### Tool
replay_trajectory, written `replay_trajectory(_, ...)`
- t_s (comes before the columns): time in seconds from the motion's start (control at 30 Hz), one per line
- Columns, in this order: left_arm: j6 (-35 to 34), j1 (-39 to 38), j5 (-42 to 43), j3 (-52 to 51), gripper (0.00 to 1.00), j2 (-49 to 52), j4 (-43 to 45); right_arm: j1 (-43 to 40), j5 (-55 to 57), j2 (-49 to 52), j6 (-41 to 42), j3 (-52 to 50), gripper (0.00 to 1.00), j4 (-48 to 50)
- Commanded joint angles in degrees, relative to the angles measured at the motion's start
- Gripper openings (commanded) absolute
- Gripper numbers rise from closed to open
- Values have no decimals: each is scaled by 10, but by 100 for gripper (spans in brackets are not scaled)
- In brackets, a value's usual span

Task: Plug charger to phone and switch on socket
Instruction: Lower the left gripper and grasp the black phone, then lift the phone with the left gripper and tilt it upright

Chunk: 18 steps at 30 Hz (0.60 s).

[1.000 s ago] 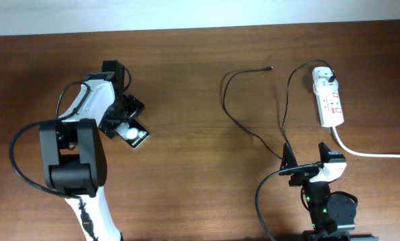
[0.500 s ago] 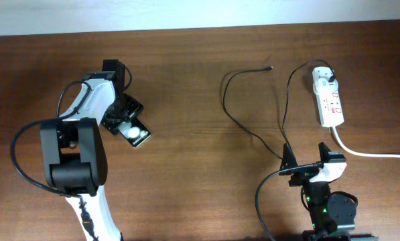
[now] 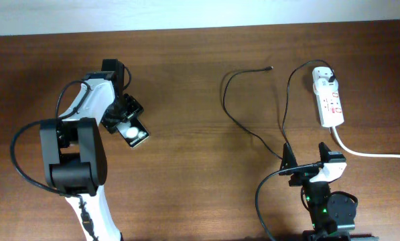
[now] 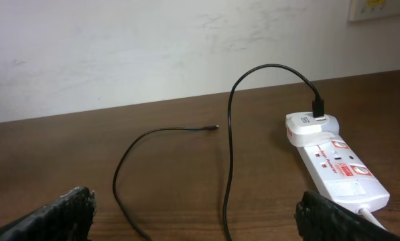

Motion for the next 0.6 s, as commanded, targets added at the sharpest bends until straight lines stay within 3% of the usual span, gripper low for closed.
replay_trajectory(0.0,14,3,-13,-7,96,28,-6,-4,3,-5,-6,-3,99,-3)
replay_trajectory(0.03,14,3,-10,-7,99,28,-8,-4,3,-5,-6,-3,99,-3)
replay_trajectory(0.3,14,3,5,-7,98,28,-9,-4,3,-5,-6,-3,99,-3)
replay_trajectory(0.57,14,3,24,-7,69,28,-9,-4,3,-5,-6,-3,99,-3)
